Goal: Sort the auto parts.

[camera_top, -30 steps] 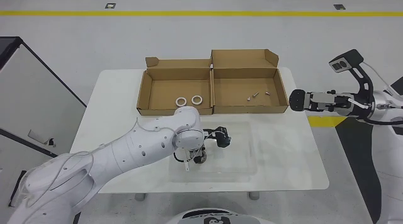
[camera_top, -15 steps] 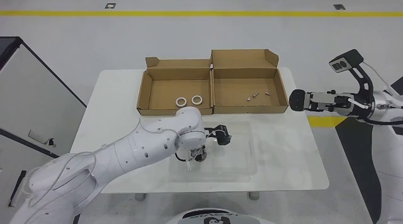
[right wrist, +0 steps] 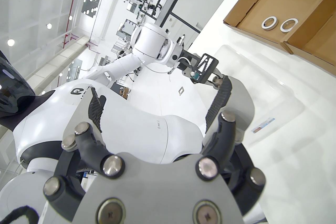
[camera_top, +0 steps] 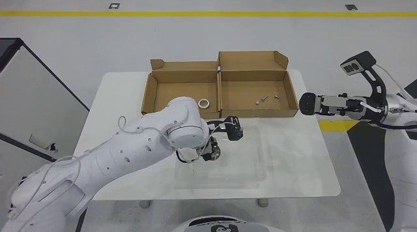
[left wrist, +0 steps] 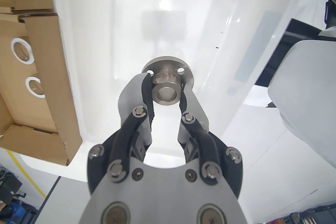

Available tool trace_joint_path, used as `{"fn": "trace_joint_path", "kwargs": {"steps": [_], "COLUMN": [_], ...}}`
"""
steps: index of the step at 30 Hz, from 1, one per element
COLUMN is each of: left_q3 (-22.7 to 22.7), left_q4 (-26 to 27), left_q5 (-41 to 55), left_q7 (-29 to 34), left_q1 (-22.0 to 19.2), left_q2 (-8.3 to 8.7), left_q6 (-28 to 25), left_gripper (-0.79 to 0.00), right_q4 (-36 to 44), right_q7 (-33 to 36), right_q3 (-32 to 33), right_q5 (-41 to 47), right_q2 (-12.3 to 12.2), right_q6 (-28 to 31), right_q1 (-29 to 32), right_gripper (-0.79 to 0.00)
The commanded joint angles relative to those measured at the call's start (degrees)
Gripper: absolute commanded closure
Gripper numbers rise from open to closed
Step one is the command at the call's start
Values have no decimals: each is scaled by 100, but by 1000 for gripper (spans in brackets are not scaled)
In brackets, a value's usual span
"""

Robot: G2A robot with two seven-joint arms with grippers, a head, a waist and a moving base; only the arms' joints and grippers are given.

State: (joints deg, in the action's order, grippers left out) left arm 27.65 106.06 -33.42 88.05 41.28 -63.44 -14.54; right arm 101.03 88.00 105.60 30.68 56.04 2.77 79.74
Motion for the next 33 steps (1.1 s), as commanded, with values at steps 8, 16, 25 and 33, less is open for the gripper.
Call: {"fn": "trace_joint_path", "kwargs": {"steps": [8,16,25,33], "left_q3": [68,32,125,1547], "left_q4": [712,731,699,838], "left_q5": [375,308,209,1189], "left_q7": [-5,-5,-290,-989], "left_q1": [-288,-359,-281,34], "left_q2": [341,363,381,671], "left_q6": [202,250,318,357], "left_gripper": [0,0,0,0], "right_q4": [0,0,0,0], "right_q7": [0,0,0,0], "right_q3": [0,0,0,0], "right_q5": [0,0,0,0], "right_q2": [0,0,0,0], "right_q6": [0,0,0,0], "right_q1": [0,0,0,0], "right_gripper": [-785,-785,-785,-785]}}
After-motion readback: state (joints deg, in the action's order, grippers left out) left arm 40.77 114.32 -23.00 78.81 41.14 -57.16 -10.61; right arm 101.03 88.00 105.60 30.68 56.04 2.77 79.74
